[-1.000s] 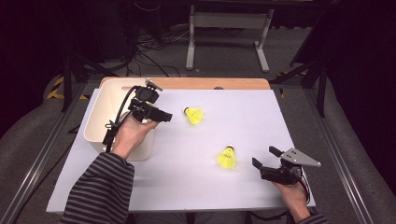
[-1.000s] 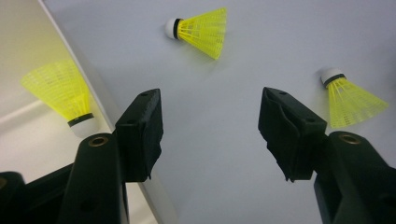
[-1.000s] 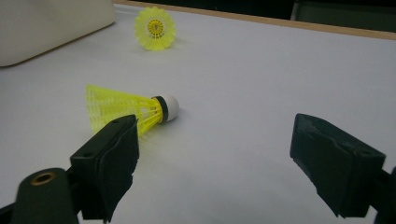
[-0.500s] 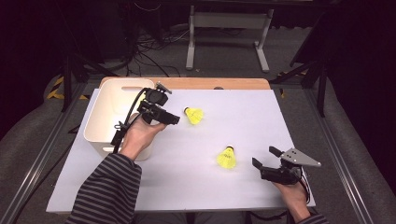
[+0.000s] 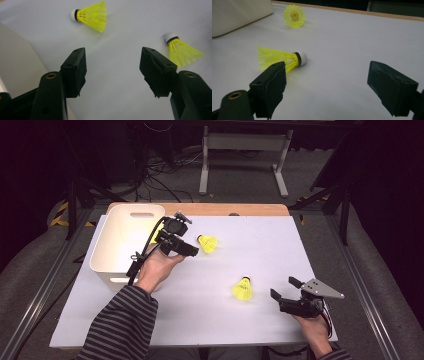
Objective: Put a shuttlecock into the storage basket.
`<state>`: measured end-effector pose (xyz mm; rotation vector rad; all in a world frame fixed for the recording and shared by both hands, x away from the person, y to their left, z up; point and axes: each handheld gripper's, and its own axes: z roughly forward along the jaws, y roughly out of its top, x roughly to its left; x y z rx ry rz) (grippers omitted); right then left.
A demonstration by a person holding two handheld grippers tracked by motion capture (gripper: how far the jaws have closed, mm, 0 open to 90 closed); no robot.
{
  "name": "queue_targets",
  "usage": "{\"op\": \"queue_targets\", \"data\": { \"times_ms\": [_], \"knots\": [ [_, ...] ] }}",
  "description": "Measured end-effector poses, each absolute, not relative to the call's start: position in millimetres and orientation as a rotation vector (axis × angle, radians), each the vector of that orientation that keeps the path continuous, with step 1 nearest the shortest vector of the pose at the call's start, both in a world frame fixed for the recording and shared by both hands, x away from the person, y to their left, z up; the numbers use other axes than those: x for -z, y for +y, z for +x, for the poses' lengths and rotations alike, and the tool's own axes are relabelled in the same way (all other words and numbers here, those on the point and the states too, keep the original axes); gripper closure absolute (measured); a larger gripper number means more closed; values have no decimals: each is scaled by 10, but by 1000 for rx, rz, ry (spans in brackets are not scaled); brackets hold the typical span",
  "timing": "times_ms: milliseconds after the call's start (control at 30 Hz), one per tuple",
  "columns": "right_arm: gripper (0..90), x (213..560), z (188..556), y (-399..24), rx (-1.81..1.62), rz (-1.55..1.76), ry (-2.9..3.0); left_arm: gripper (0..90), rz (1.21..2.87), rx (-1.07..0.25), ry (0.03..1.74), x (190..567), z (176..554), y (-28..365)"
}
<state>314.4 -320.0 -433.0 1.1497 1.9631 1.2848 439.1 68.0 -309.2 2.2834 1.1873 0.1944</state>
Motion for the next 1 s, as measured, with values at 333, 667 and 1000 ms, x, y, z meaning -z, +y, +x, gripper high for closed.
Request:
{"op": "queue_targets", "data": {
  "times_ms": [333,667,1000],
  "knots": [
    [163,4331,3148,-3198,-1282,1151,1964,382,2290,-182,1180,3156,4381,627],
    [163,4333,3147,-3194,-1279,1152,1962,377,2298,-186,1188,3221,4381,610],
    [163,4333,3148,-3192,-1281,1151,1964,372,2307,-183,1195,3308,4373,583]
  ]
}}
